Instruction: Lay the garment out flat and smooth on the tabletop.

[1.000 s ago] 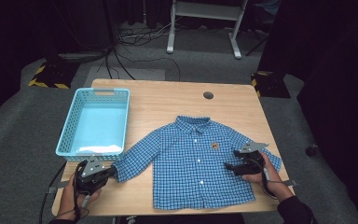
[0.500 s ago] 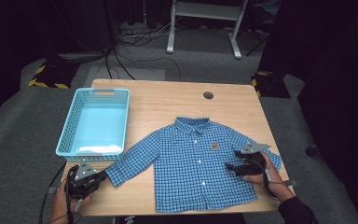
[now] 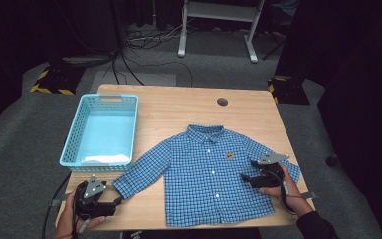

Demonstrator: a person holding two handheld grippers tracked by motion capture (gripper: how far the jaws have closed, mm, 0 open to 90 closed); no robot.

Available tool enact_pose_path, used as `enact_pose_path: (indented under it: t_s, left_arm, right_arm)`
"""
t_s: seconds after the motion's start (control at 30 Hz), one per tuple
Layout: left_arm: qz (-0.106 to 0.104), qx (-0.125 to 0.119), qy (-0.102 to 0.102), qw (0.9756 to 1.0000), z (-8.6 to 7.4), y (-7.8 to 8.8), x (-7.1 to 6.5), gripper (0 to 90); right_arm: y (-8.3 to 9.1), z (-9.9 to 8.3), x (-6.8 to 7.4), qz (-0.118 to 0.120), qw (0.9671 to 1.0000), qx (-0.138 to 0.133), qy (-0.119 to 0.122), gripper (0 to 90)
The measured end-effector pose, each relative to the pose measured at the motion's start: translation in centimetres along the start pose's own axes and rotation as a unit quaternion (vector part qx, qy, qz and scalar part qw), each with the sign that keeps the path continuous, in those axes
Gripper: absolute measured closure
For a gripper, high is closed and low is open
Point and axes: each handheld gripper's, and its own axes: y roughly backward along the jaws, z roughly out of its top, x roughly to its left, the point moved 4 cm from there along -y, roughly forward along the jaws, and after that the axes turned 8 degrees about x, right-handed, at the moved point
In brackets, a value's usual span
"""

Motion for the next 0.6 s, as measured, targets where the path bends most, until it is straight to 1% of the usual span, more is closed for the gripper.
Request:
enact_pose_path:
  t_s: [0.03, 0.1, 0.2, 0.6]
  left_arm:
    - [0.003, 0.004, -0.001, 1.0000, -0.01, -0.14, -0.03, 19.6]
    - [0.004, 0.004, -0.005, 1.0000, 0.02, -0.28, -0.12, 17.3]
    - [0.005, 0.001, -0.006, 1.0000, -0.03, -0.34, -0.09, 15.8]
    - [0.005, 0.001, -0.001, 1.0000, -0.10, -0.32, -0.13, 15.7]
  right_arm:
    - [0.01, -0.02, 0.02, 0.000, 1.0000, -0.001, -0.001, 26.8]
    - [0.00, -0.07, 0.01, -0.001, 1.0000, -0.004, -0.001, 26.8]
    - [0.00, -0.21, 0.03, -0.001, 0.9999, -0.010, -0.003, 26.8]
    - [-0.03, -0.51, 0.02, 0.000, 0.9997, -0.025, -0.002, 26.2]
